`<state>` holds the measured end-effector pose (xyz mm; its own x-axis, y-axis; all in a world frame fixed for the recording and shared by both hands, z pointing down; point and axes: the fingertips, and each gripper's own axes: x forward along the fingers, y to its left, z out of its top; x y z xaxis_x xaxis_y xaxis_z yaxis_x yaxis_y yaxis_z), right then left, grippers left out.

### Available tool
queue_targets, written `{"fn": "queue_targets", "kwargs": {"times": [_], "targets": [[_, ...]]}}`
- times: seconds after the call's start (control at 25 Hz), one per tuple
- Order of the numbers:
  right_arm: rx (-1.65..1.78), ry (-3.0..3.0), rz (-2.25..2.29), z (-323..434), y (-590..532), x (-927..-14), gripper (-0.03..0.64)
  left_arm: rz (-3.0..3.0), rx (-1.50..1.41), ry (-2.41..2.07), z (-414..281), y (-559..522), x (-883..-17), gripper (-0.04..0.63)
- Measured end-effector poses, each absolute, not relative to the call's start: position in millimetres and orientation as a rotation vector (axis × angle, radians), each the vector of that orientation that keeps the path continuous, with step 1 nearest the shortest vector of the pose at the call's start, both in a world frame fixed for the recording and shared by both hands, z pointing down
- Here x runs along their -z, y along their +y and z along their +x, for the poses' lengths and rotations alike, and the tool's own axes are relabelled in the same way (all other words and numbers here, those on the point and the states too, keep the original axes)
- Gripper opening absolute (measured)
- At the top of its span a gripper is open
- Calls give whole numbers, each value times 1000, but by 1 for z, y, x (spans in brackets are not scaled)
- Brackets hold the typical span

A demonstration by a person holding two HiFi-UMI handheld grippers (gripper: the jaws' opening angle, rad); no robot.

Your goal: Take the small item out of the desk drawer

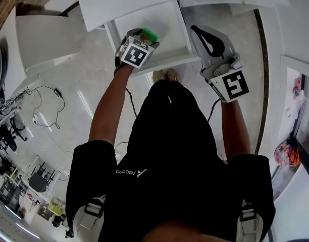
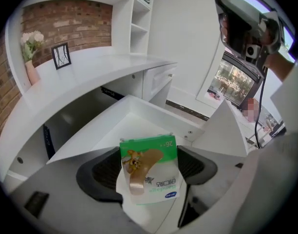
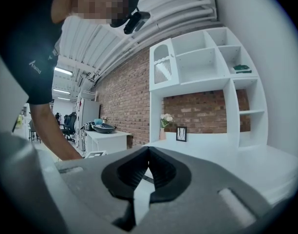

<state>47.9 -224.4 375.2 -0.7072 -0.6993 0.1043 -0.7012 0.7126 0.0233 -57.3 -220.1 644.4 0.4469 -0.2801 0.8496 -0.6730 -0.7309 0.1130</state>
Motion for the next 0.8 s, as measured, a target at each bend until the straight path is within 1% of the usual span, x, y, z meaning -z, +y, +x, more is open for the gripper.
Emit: {"fn": "queue_targets", "kwargs": {"times": [0.28, 0.8], "targets": [[-4, -2826, 1156, 44, -214, -354, 2, 2378, -1033, -902, -51, -222, -580, 350], [73, -2892, 1132, 27, -191, -304, 2, 2603, -528, -1093, -38, -210, -417, 350]]}}
